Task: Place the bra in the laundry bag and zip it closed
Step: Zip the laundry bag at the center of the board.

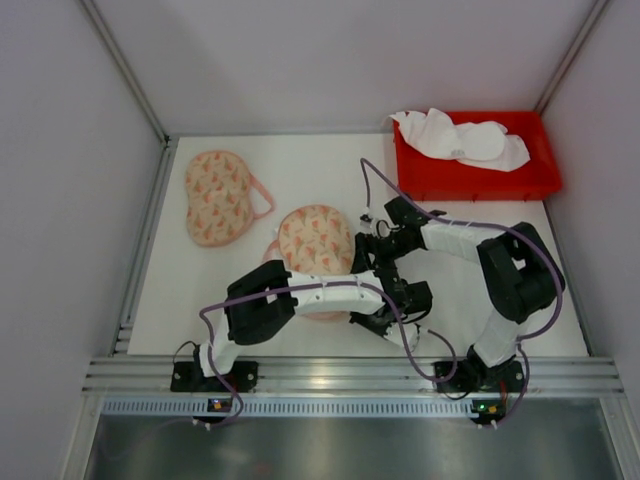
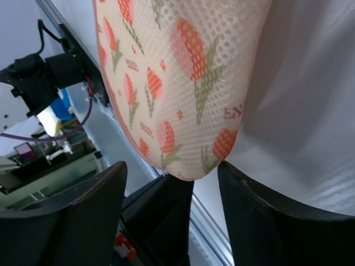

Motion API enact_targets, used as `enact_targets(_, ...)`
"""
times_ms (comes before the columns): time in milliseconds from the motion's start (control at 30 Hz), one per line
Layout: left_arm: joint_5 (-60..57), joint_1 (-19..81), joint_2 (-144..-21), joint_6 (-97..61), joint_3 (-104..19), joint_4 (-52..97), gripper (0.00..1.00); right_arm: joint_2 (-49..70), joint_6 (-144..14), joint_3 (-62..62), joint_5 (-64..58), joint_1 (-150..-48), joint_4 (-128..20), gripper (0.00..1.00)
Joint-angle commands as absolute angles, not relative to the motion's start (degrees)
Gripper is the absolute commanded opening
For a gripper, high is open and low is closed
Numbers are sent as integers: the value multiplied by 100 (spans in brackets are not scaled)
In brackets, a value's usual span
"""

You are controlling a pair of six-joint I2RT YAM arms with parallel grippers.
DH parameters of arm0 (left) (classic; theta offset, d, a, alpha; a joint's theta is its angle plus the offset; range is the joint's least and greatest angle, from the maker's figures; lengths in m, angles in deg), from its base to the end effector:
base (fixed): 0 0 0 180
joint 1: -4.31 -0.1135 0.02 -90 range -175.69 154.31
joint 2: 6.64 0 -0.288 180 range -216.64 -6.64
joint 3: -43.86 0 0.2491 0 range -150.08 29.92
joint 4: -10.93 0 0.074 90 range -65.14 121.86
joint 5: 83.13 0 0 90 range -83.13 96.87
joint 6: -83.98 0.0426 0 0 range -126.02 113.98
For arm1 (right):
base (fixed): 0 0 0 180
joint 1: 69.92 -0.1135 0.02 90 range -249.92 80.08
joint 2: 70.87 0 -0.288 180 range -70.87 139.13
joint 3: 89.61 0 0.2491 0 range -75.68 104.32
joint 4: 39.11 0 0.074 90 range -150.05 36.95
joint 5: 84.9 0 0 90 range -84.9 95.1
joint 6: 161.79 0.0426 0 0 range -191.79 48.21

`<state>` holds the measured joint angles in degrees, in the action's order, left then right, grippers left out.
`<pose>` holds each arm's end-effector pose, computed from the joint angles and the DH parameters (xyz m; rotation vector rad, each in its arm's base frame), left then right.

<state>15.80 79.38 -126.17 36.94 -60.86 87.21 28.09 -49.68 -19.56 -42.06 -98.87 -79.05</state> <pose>0.1096 -0.3853 0.1844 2.6652 1.5978 0.2414 0.2649 0.1823 0.1815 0.3946 -2.7803 -1.3276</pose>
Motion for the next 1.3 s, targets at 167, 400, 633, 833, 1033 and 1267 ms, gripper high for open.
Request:
enact_targets(167,1575,8016,-12530,3608,-6220,8647,0,3292,-4885,-1469,-4737,-9840,-7599,23)
enact_targets(400,1426,8200,-12196,3467,-5639,8648,0,3627,-5254,-889,-4597,-9787,-8073,0)
enact_targets(633,1092,8613,-11660,3186,-4787,8648,0,3881,-5500,-327,-4307,-9655,-8337,0)
enact_targets(833,1082,8807,-11589,3001,-4610,8490,0,4040,-5676,227,-4210,-9585,-8653,18)
enact_targets(1033,1240,8263,-11992,2860,-5312,8454,0,3637,-5904,-202,-4096,-9532,-9005,72)
enact_targets(1267,1460,7770,-12222,2922,-5946,8419,0,3188,-5967,-1011,-4025,-9453,-8918,73)
